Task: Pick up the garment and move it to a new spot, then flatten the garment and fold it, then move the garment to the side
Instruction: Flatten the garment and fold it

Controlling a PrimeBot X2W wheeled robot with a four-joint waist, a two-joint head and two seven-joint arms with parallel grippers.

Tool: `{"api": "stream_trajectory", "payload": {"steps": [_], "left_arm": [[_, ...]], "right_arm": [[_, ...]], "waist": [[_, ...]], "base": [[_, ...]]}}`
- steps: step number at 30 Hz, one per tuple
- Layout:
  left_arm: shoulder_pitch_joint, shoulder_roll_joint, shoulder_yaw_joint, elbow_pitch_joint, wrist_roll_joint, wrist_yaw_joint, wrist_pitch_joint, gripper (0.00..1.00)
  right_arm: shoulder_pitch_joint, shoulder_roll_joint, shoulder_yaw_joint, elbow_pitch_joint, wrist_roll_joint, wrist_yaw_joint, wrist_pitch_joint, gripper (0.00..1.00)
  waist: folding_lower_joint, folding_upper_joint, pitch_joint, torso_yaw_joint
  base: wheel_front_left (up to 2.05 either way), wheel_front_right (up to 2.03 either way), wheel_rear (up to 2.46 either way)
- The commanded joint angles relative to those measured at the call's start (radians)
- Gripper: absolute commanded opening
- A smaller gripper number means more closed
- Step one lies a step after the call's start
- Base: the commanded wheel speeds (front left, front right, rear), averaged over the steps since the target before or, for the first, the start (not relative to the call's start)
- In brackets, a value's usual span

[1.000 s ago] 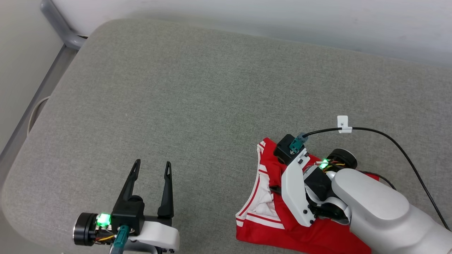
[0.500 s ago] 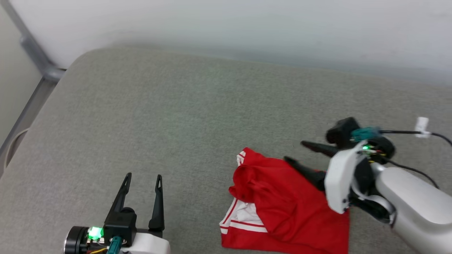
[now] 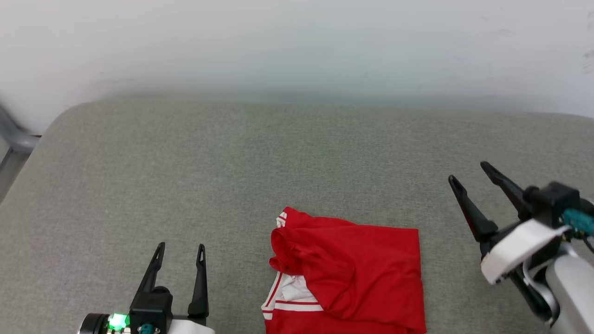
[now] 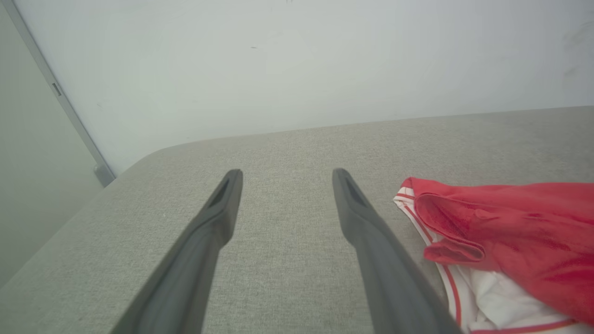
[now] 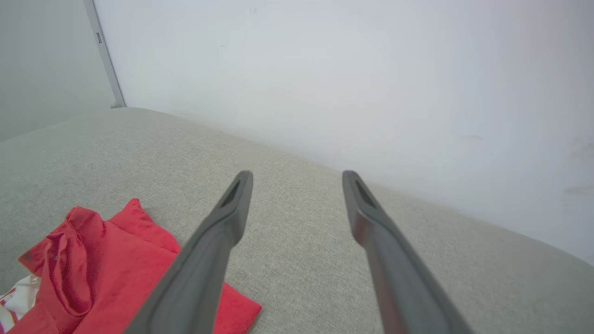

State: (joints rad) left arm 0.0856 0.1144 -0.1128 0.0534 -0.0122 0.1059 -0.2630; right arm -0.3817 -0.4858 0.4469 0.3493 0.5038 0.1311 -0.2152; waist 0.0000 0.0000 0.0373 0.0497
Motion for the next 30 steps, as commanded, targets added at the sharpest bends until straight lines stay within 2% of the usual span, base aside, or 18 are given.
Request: {"api": "stream_trajectory", "payload": {"steps": [1,8,13,20,30], "left_arm": [[0.013,0.003,0.005,-0.001,-0.003,0.001,-0.002,1.0],[0.036,0.005,0.009,-0.006,-0.005,0.002,-0.002,1.0],[0.049,0.009,0.009,-0.013,0.0,0.003,-0.002,1.0],[0.058,0.017,0.002,-0.031,0.009,0.006,-0.002,1.0],[0.07,0.021,-0.007,-0.056,0.016,0.018,-0.002,1.0]], "right_arm": [[0.037,0.024,-0.027,-0.014,-0.03,-0.001,-0.014,1.0],[0.258,0.189,-0.306,-0.163,-0.228,-0.001,-0.048,1.0],[0.385,0.304,-0.432,-0.312,-0.312,-0.001,-0.049,1.0],[0.501,0.397,-0.502,-0.424,-0.353,-0.001,-0.049,1.0],[0.557,0.429,-0.516,-0.435,-0.376,-0.001,-0.05,1.0]], "waist": [[0.0,0.0,-0.01,-0.011],[0.0,0.0,-0.036,-0.026],[0.0,0.0,-0.044,-0.028],[0.0,0.0,-0.055,-0.022],[0.0,0.0,-0.063,-0.014]], "base": [[0.0,0.0,0.0],[0.0,0.0,0.0],[0.0,0.0,0.0],[0.0,0.0,0.0],[0.0,0.0,0.0]]}}
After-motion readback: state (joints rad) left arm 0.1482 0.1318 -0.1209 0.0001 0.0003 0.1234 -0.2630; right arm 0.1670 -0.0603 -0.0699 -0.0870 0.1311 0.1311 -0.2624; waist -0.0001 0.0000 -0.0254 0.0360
